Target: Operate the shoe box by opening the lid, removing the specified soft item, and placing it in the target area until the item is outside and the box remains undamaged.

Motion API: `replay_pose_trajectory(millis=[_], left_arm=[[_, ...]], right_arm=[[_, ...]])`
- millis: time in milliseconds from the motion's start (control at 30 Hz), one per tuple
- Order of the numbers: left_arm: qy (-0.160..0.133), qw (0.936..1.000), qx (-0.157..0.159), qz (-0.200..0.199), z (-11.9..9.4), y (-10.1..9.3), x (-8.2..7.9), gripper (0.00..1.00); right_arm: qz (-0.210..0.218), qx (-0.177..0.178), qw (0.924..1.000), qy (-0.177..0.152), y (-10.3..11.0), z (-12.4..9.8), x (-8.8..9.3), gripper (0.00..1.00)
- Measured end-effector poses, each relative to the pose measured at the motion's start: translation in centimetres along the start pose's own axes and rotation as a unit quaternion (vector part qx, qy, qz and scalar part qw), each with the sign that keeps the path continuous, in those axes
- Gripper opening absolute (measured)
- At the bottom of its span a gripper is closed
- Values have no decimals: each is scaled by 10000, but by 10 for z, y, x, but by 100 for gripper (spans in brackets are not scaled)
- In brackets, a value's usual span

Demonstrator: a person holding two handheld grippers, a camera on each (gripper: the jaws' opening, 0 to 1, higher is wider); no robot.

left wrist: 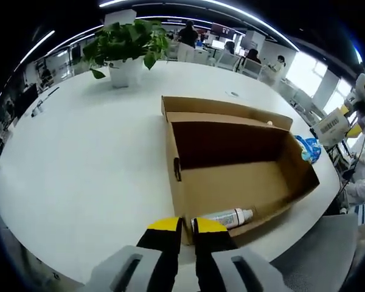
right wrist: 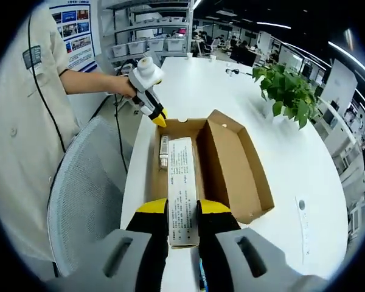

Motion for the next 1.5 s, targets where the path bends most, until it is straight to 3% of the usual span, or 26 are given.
replay_pose_trajectory(millis=[900, 1500], left_arm=[[213, 9998, 7, 63, 1, -1, 0, 7], [285, 9996, 45, 37, 1, -2, -1, 7]], right_arm=[[84, 417, 9989, 212, -41, -48, 44, 15], [63, 796, 9949, 614, -83, -66, 97, 15]])
Point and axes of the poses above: the point that each gripper's makers call its tool centre point, and the gripper's own axes: z roughly forward along the fingers, y roughly to its left, x roughly out of its underside, the point moved 3 cm from there along -z, roughly backward along the fingers, and after that the axes turned 8 degrees about x, right-handed, at the moved point
